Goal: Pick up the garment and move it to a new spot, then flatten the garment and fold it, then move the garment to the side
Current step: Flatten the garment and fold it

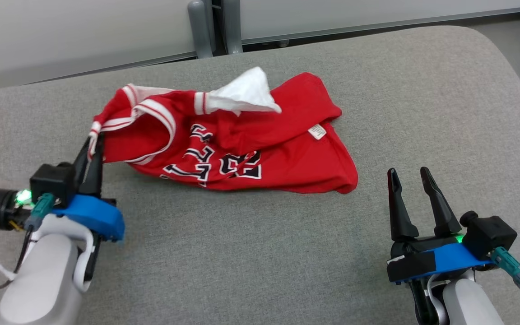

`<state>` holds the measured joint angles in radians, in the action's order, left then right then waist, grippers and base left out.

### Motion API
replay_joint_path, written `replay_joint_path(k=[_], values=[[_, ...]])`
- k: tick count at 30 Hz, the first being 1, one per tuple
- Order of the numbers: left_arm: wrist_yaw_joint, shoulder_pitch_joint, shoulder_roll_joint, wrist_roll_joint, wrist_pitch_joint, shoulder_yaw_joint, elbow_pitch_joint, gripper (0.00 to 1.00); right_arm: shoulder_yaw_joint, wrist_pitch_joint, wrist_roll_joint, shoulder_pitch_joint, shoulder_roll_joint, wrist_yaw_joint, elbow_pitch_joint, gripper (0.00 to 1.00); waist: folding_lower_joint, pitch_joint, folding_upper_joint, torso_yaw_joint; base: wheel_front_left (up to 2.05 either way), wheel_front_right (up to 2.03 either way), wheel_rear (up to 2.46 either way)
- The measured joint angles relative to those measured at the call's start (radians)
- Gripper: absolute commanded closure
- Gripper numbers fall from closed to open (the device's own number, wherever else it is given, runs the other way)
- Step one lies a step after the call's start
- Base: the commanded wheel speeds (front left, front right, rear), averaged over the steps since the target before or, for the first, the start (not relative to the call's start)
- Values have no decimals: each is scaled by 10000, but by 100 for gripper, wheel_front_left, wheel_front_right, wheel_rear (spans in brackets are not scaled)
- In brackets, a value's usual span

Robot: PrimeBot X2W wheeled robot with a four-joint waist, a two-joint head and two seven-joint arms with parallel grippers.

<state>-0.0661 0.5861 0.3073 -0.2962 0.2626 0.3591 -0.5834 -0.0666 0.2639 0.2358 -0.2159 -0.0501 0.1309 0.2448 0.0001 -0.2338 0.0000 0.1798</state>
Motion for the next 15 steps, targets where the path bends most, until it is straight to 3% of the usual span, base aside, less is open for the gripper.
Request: replay_joint_path(k=[8,9,10,15], values=[[-207,-1370,330,-393,0,-1014,142,100,94,0,-148,2,-2,0,27,0,-1,-65,0,-152,0,0,0],[-207,-1448,278,-439,0,-1072,117,36,94,0,-159,3,-2,0,35,0,-1,-59,0,-180,0,0,0],[-232,-1499,232,-443,0,-1137,121,0,90,0,-167,2,0,0,40,0,-1,-53,0,-211,0,0,0],[-299,-1534,67,-251,0,-1499,497,0,75,0,-236,-43,0,0,58,0,-1,-13,0,-355,0,0,0]])
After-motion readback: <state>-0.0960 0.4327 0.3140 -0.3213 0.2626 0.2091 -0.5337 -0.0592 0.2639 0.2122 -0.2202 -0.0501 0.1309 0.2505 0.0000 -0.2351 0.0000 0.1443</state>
